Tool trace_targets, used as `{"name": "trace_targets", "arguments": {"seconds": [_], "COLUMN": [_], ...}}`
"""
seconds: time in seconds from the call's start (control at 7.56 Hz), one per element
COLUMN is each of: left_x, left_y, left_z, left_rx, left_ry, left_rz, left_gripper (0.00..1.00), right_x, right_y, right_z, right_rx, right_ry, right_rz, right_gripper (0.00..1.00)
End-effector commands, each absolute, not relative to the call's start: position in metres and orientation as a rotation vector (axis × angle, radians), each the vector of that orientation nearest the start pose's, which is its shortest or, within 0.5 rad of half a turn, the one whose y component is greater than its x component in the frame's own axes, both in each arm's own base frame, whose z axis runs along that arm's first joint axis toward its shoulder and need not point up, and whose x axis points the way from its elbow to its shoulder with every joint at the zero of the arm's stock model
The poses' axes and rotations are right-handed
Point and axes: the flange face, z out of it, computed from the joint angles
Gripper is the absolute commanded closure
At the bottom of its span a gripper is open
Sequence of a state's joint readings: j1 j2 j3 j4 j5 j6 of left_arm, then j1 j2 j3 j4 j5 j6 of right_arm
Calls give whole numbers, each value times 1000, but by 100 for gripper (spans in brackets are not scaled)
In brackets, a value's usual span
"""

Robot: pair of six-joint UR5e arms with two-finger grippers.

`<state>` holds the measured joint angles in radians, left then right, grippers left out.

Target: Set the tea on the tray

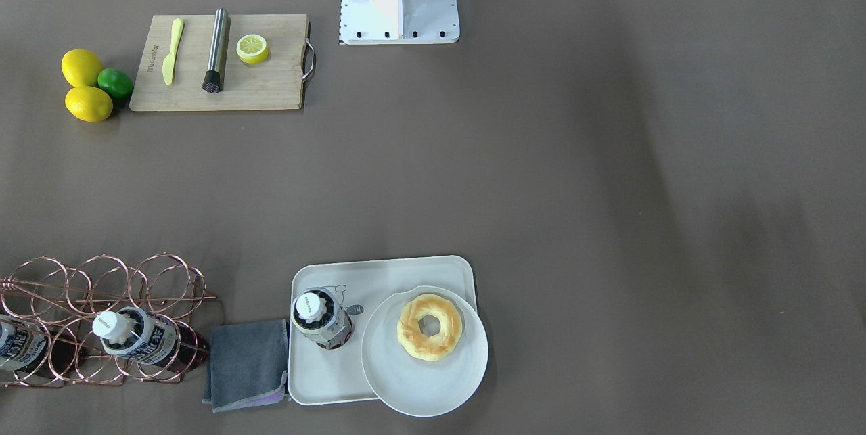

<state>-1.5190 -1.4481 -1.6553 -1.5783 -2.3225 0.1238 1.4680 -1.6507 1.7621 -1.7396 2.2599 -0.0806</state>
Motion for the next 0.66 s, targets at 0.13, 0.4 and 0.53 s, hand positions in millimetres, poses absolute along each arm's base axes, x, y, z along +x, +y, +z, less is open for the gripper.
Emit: {"name": "trace_targets", "arguments": {"seconds": [0.13,0.4,0.53], "left_x": [-44,-46,-46], "left_y": [-446,-445,-443], "left_z": [674,673,675], "left_rx": [-4,4,0], "left_ry": [758,757,758], "left_rz": [146,149,147], "left_gripper": [3,3,3], "right_x": [23,24,23], "right_y": [-458,-458,-461], "right_z": [621,620,618], "right_rx": [-55,-51,-48], "right_ry": [-689,-692,-691], "right_rz": [-160,-159,-160], "right_gripper": [0,0,0]}}
